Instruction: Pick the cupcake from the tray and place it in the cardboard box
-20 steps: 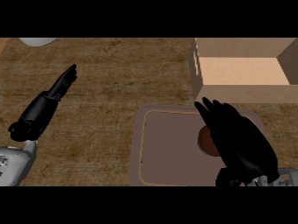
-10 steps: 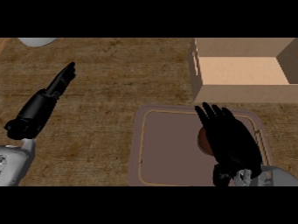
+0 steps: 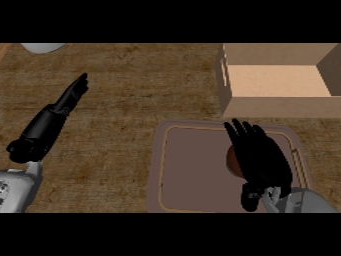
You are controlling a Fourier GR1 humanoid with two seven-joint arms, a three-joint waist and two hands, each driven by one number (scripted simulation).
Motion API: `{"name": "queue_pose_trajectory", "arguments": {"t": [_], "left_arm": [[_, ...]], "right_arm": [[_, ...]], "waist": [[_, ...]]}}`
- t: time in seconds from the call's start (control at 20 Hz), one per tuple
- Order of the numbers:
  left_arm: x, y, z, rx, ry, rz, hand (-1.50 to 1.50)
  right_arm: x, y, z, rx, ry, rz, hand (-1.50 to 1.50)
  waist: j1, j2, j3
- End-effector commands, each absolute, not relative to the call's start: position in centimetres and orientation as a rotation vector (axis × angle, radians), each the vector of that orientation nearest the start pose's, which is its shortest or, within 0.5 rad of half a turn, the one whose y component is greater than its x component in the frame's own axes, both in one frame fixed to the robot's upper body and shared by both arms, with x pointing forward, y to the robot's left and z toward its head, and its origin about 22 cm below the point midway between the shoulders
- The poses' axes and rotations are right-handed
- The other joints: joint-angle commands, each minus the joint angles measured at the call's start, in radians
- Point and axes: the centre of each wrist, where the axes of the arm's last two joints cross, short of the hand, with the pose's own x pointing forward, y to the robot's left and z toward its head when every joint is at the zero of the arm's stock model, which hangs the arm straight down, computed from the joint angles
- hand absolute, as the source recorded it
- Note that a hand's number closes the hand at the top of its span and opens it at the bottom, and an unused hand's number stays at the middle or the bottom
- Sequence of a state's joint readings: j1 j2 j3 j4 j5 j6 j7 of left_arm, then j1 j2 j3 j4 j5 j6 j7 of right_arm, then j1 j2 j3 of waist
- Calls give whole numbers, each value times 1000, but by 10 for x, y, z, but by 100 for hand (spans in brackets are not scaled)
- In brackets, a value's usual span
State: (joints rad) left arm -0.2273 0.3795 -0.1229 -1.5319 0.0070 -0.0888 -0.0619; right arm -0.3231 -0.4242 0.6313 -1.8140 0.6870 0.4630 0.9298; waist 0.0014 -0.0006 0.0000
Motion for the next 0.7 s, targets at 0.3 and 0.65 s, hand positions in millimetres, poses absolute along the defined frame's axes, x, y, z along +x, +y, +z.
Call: {"name": "queue_pose_trajectory", "arguments": {"t": [0.3, 0.65], "left_arm": [[287, 267, 75, 105, -1754, -517, 0], [284, 263, 68, 108, -1755, -538, 0]], "right_arm": [[232, -139, 69, -942, -810, 1345, -150], [271, -169, 66, -900, -860, 1444, 150]], "waist": [[0, -1, 0], [5, 1, 0]]}}
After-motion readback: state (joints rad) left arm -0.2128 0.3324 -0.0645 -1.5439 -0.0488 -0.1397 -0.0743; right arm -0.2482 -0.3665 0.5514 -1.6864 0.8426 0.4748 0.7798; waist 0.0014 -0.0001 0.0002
